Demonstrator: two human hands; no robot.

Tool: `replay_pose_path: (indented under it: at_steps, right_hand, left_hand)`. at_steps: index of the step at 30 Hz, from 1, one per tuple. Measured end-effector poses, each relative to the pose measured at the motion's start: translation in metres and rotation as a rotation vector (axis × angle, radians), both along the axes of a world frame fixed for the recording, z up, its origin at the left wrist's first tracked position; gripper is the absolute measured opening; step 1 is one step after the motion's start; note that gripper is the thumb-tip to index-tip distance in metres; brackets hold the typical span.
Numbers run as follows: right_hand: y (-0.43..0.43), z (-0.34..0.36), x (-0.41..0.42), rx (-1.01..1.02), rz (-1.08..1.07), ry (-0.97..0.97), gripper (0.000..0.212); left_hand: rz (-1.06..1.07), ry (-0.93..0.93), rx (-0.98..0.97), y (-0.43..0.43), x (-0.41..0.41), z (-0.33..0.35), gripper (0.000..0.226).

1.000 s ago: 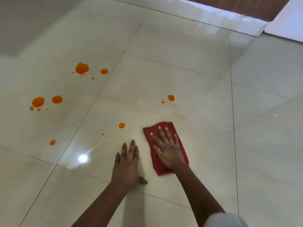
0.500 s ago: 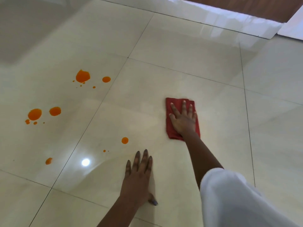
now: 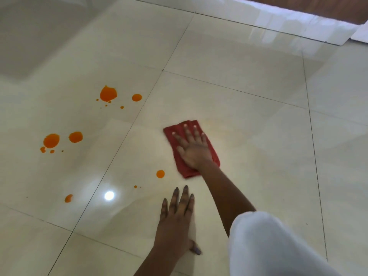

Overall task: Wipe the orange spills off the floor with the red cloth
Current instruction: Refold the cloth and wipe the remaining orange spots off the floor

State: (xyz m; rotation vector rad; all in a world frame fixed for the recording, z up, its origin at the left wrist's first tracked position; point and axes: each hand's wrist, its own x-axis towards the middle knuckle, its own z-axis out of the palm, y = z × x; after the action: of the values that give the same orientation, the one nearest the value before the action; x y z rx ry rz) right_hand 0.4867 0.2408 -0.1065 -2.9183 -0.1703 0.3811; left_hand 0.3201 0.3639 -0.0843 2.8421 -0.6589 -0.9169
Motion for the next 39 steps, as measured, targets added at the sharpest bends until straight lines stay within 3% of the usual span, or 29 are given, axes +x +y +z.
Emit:
replay_pose_path:
  at_steps: [2,4,8,9,12,15,18,20,23,26,30,33,36,39]
  right_hand:
    - [-0.008,-0.003,-0.034,0.014,0.156,-0.023,0.051]
    - [-0.049,-0.004,-0.062,0.012,0.163,-0.076,0.055]
    - [-0.081,-0.005,-0.03,-0.067,-0.273,-0.001,0.054]
    - [-0.059,-0.004,-0.021,-0.062,-0.272,0.01,0.054]
    - [0.014,-0.002,-0.036,0.0,0.002,-0.004,0.053]
    - [0.011,-0.009,-0.085,0.041,0.151,-0.037,0.061]
    - [-0.011,-0.013,-0.078,-0.023,-0.083,-0.056,0.055]
    - [0.015,-0.011,-0.06,-0.01,-0.16,-0.003,0.052]
    - [0.095,-0.007,-0.076,0.039,0.091,-0.006,0.052]
    - [0.106,-0.011,-0.139,0.112,0.352,-0.022,0.056]
    - [0.047,-0.015,-0.143,0.057,0.214,-0.087,0.057]
    - [0.09,-0.006,-0.088,0.008,0.049,-0.026,0.054]
    - [0.146,-0.005,-0.107,0.06,0.293,-0.014,0.058]
    - [0.108,-0.01,-0.15,0.121,0.409,-0.036,0.06]
  left_hand:
    - [-0.003,0.0,0.001,-0.001,0.0,0.0,0.133]
    - [0.004,-0.002,-0.003,-0.003,0.0,-0.002,0.133]
    - [0.013,-0.022,-0.016,-0.001,-0.004,-0.005,0.133]
    - [0.015,-0.036,-0.027,0.001,-0.005,-0.005,0.132]
    - [0.047,-0.093,-0.098,0.006,-0.008,-0.001,0.129]
    - [0.153,-0.107,-0.106,0.036,-0.026,-0.005,0.13]
    - [0.217,-0.2,-0.012,0.088,-0.035,-0.015,0.139]
    - [0.299,-0.255,0.008,0.117,-0.039,-0.025,0.134]
    - [0.428,-0.185,0.018,0.137,-0.041,-0.025,0.13]
    - [0.472,-0.13,0.029,0.146,-0.051,-0.028,0.131]
    - [0.47,-0.086,0.06,0.143,-0.053,-0.016,0.134]
    - [0.449,-0.151,0.069,0.143,-0.052,-0.014,0.132]
    - [0.457,-0.154,0.045,0.15,-0.054,-0.023,0.124]
    - [0.458,-0.136,0.011,0.152,-0.053,-0.028,0.123]
